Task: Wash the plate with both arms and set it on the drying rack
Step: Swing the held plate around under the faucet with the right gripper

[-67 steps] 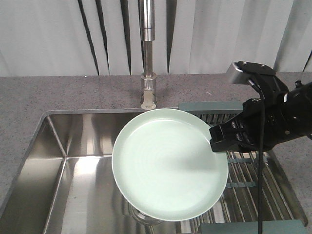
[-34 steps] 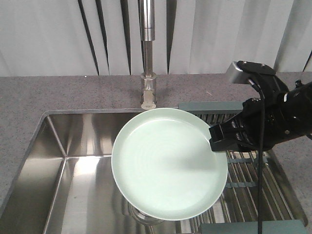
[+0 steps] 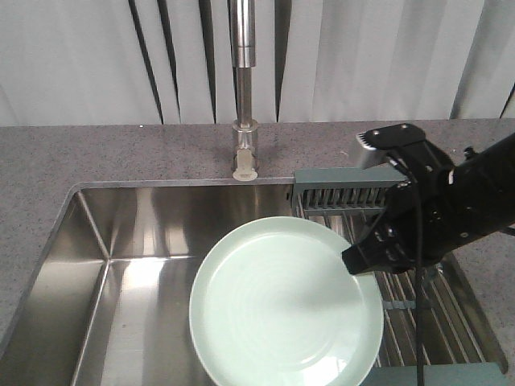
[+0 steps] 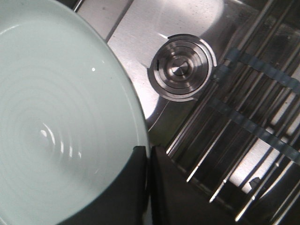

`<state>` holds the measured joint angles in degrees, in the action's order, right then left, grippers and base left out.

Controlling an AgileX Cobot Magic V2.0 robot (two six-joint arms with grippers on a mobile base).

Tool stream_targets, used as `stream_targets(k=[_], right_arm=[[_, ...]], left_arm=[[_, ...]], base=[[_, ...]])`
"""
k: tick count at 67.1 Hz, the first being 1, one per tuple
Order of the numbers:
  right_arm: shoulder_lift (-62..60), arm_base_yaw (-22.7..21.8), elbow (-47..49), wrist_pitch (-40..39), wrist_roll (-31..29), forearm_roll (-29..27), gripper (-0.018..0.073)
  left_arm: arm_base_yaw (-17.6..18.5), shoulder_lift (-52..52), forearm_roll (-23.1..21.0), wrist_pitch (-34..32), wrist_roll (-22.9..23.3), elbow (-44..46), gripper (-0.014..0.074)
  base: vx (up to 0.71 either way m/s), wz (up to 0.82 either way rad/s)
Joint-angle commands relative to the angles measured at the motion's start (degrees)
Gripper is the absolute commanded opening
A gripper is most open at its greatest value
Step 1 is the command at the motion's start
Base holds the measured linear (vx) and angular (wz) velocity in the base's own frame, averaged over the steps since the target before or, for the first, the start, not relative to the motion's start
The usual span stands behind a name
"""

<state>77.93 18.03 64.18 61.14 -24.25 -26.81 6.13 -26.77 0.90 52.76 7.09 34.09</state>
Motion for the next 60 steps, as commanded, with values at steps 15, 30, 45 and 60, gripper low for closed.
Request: stream_targets(k=[15,30,45,60], right_arm=[[6.72,5.92,9.43,-3.96,-0.1,-1.89,-0.0001],[12.72,5.85,16.65,-3.69,-0.05,-1.89,-0.0001],[19.77,4.86,25.13,-3.52,0.07,-1.49,-0.0001],[23.31,0.34,29.9,-3.87,0.23,-1.85,-0.0001]], left_arm=[[-0.02,-0.25,0.08,-3.12,0.44,1.4,0.0515],[-0.02,-0.25,0.08,-3.12,0.44,1.4,0.0515],[-0.02,-0.25,0.08,-3.12,0.44,1.4,0.0515],[-0.02,-0.25,0.08,-3.12,0.44,1.4,0.0515]], base=[[0.0,0.0],[0.0,0.0],[0.0,0.0],[0.0,0.0]])
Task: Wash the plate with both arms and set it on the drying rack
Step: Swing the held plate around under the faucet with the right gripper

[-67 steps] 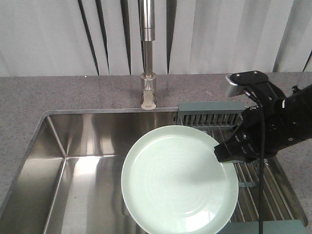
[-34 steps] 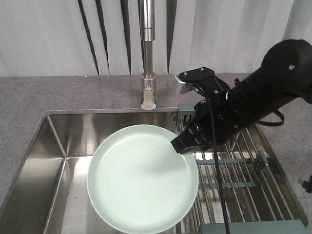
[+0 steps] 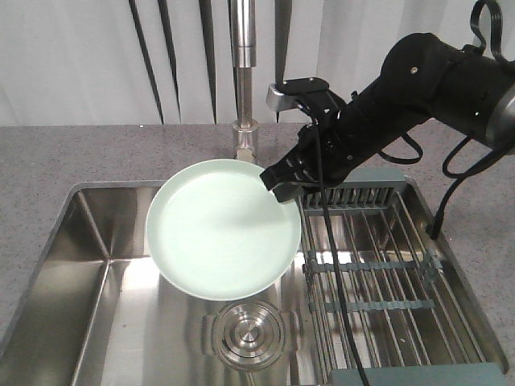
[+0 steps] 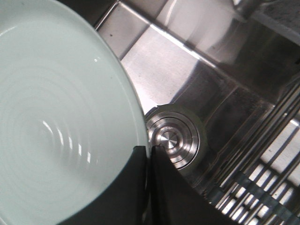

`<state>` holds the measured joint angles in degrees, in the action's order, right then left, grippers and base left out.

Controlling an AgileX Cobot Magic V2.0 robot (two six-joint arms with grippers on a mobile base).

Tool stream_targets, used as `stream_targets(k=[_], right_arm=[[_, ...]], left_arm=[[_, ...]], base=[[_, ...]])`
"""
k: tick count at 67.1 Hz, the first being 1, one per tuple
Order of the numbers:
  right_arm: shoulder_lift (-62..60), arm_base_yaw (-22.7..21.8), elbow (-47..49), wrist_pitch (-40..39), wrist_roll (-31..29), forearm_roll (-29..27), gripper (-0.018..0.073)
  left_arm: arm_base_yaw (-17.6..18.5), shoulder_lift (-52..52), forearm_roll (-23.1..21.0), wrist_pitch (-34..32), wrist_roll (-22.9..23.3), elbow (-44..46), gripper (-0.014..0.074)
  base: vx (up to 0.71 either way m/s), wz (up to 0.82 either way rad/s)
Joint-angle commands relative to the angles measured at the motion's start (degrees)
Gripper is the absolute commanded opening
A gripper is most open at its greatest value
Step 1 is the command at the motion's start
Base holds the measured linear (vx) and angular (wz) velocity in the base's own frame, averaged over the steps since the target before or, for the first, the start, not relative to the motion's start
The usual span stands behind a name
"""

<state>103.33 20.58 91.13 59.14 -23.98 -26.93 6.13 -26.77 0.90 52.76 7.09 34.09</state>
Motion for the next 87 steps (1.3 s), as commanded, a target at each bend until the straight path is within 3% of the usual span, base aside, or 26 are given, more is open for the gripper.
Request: stream_targets(k=[1,17,31,57,73,87], right_arm=[[-2.08,-2.59,2.95,-1.92,-0.04,-1.73,-0.0001],[-3.3,-7.04,2.36,-1.44,-0.09,-0.72,-0.0001],[-9.51,-9.45,-6.19,-5.64,-0.55,-0.24,-0.0001],[-20.34,-9.31,-21.74,-8.77,-0.5,-1.27,-0.0001],[-23.25,-5.91,-27.5,-10.52,0.53,-1.41,-0.0001],[-23.05,0.42,-27.5,-14.28,3.62,-1.38,-0.0001]], left_arm=[[-0.02,-0.25,0.08,-3.12,0.44,1.4,0.0515],[-0.04,-0.25,0.08,-3.13,0.44,1.4,0.0515],[-0.04,-0.3,0.08,-3.13,0.44,1.4,0.0515],[-0.04,-0.3,0.08,-3.13,0.44,1.4,0.0515],[-0.04,-0.3,0.08,-3.13,0.44,1.4,0.0515],[-0.04,-0.3,0.08,-3.13,0.44,1.4,0.0515]], base=[[0.0,0.0],[0.0,0.0],[0.0,0.0],[0.0,0.0],[0.0,0.0],[0.0,0.0]])
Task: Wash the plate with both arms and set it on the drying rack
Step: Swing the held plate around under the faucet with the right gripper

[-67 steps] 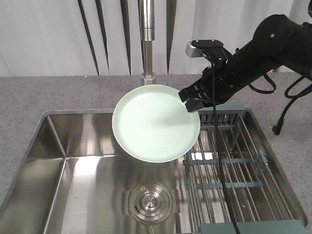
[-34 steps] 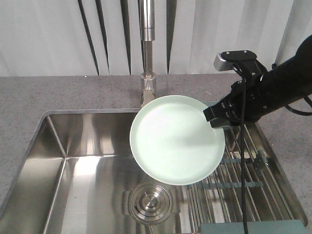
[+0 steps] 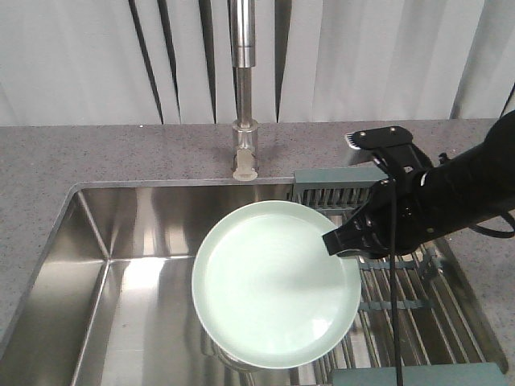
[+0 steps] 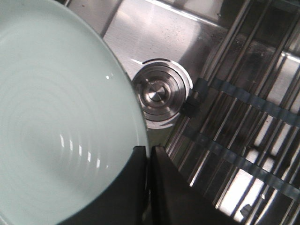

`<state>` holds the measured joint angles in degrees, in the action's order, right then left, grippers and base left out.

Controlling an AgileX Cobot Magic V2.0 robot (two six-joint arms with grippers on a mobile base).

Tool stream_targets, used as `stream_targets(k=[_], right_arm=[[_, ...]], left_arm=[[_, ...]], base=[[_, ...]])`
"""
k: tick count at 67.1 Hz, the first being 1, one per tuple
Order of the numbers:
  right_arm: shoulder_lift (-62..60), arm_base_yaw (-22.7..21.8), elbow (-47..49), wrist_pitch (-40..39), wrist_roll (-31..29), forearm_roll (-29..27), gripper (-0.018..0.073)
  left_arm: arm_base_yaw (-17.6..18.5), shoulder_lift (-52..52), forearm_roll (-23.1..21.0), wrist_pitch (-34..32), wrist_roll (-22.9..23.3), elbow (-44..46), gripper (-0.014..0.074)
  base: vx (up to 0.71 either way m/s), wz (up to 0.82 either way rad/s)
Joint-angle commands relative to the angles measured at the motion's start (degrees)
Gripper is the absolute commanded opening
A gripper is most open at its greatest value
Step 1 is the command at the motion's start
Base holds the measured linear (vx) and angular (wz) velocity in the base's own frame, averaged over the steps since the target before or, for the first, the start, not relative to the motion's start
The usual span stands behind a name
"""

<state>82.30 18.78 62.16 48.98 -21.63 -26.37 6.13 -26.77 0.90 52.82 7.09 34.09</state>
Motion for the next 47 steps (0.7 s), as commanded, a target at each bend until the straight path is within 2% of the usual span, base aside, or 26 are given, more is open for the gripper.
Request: stream_targets(k=[1,24,47], right_arm=[[-1.91,2.81,1.55,-4.41,1.5,-1.93,-0.0001],[5.17,8.48,9.6,-4.42,3.38,-1.97,-0.0001],[14.28,7.77,20.81,-1.28,3.38,-0.67,-0.0001]], left_arm=[[-0.04,-0.3,0.08,-3.19,0.44,1.4,0.0515],[-0.04,-0.3,0.08,-3.19,0.44,1.4,0.0515],[-0.04,-0.3,0.08,-3.19,0.44,1.4,0.0515]], base=[[0.0,0.0],[0.0,0.0],[0.0,0.0]])
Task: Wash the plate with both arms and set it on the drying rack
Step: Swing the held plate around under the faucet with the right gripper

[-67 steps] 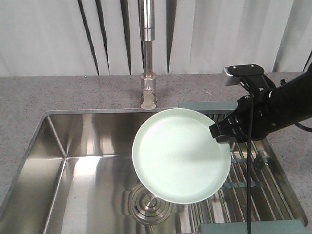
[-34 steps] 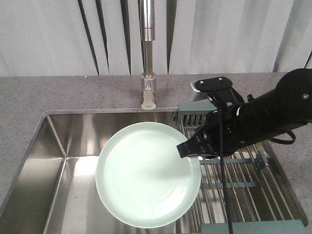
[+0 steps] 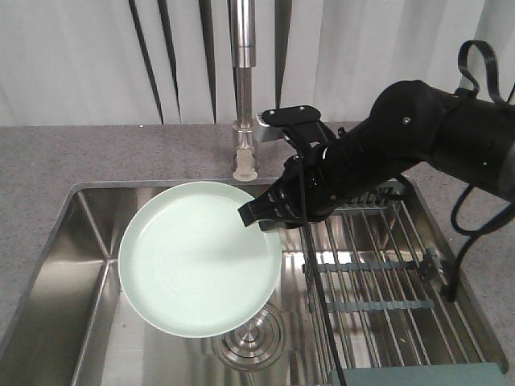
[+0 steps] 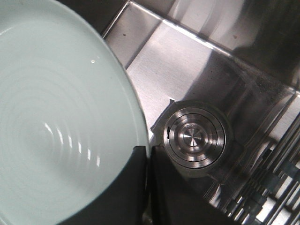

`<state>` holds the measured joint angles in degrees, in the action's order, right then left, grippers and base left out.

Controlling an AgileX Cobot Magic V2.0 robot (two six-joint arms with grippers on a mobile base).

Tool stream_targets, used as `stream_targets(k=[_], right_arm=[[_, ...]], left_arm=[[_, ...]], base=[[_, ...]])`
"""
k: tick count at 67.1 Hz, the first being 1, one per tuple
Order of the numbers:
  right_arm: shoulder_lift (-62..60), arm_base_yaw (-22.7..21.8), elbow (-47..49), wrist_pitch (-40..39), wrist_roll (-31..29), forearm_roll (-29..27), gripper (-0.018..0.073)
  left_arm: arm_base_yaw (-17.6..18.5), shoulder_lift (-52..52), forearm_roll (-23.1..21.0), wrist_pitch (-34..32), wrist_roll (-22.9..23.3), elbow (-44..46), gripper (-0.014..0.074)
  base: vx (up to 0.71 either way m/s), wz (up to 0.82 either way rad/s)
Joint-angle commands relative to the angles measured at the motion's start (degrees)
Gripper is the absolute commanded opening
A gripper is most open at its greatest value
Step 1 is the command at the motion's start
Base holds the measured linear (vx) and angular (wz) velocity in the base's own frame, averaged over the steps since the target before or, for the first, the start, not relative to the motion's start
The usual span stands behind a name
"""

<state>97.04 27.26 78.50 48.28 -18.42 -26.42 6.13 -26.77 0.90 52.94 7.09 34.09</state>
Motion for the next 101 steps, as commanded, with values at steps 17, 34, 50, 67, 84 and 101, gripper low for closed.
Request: stream_targets(k=[17,34,50,67,84,101], right_arm=[[5.26,-3.87,12.43,1.82,-0.75,0.0,-0.0001],[7.24,-8.45,17.01,3.62,-1.83,-0.15,-0.0001],[6.21,-12.26,16.93,5.3,-1.99,0.13,-0.0001],[-0.07,-15.44,9.84,3.21,-3.42,0.3,-0.0001],[-6.85,-16.15,0.89,0.78,-4.13,0.28,-0.0001],[-11.97,-15.86,-7.27,-1.13,-4.13,-0.43,-0.0001]], left_arm=[[-0.04,-0.3,0.08,-3.31,0.44,1.4,0.0515],[-0.04,-0.3,0.08,-3.31,0.44,1.4,0.0515],[-0.04,-0.3,0.08,-3.31,0.44,1.4,0.0515],[-0.04,-0.3,0.08,-3.31,0.44,1.4,0.0515],[-0.04,-0.3,0.08,-3.31,0.44,1.4,0.0515],[-0.04,-0.3,0.08,-3.31,0.44,1.4,0.0515]], base=[[0.0,0.0],[0.0,0.0],[0.0,0.0],[0.0,0.0],[0.0,0.0],[0.0,0.0]])
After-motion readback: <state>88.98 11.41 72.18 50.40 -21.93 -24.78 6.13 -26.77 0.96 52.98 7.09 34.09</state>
